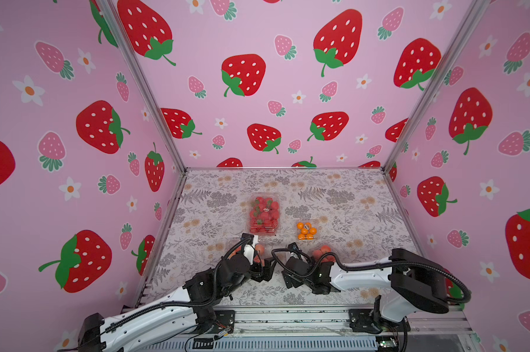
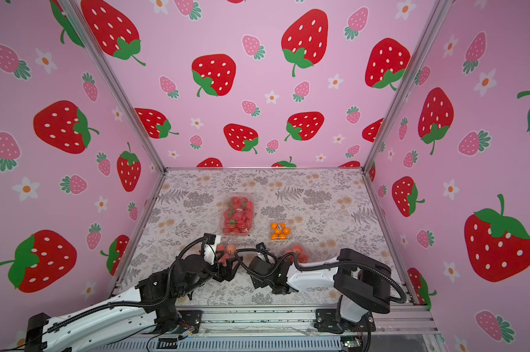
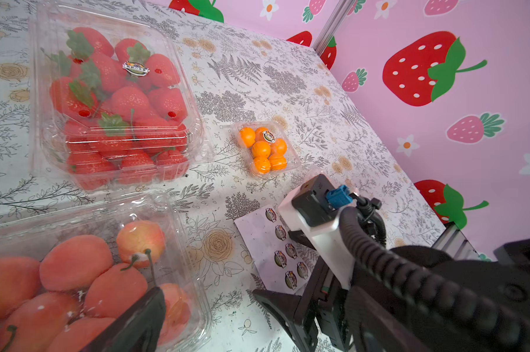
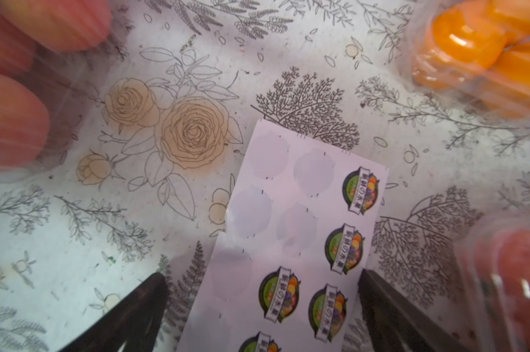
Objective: Label fruit boxes
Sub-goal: Pick up the label sticker from the center of the board.
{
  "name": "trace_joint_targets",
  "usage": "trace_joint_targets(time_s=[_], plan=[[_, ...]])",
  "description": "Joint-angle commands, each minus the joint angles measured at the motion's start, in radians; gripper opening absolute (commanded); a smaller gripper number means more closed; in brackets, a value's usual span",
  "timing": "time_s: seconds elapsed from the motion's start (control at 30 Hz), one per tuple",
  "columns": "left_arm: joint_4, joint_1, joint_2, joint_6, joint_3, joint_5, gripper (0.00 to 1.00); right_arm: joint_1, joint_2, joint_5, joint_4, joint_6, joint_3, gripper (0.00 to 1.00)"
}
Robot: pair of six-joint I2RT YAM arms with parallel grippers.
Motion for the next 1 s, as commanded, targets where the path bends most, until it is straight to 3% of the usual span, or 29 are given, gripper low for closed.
trace_joint_targets(time_s=[0.0, 0.07, 0.23, 0.4, 0.6, 0.7, 0.87, 0.97], plan=[[0.014, 0.005, -0.011, 0.007, -0.010, -0.024, 0.96, 0.009, 0.074, -0.068, -0.051, 0.066, -0.025, 0.96], [0.021, 0.004, -0.010, 0.007, -0.015, -0.026, 0.96, 0.016, 0.096, -0.062, -0.082, 0.079, -0.035, 0.88], [0.050, 0.005, 0.006, 0.003, -0.027, -0.024, 0.95, 0.017, 0.110, -0.063, -0.094, 0.100, -0.115, 0.56], [0.107, 0.005, 0.048, 0.005, -0.029, -0.008, 0.95, 0.018, 0.067, -0.043, -0.065, 0.069, -0.134, 0.47], [0.213, 0.012, 0.148, 0.005, -0.024, 0.066, 0.91, -0.002, -0.043, -0.019, 0.047, -0.102, -0.110, 0.41], [0.295, 0.083, 0.206, 0.000, -0.018, 0.210, 0.87, -0.046, -0.084, -0.045, 0.092, -0.179, -0.093, 0.33], [0.302, 0.154, 0.183, -0.023, -0.029, 0.222, 0.84, -0.105, -0.136, -0.109, 0.151, -0.221, -0.105, 0.32], [0.351, 0.207, 0.200, -0.052, -0.047, 0.295, 0.82, -0.111, -0.181, -0.087, 0.150, -0.245, -0.105, 0.31]])
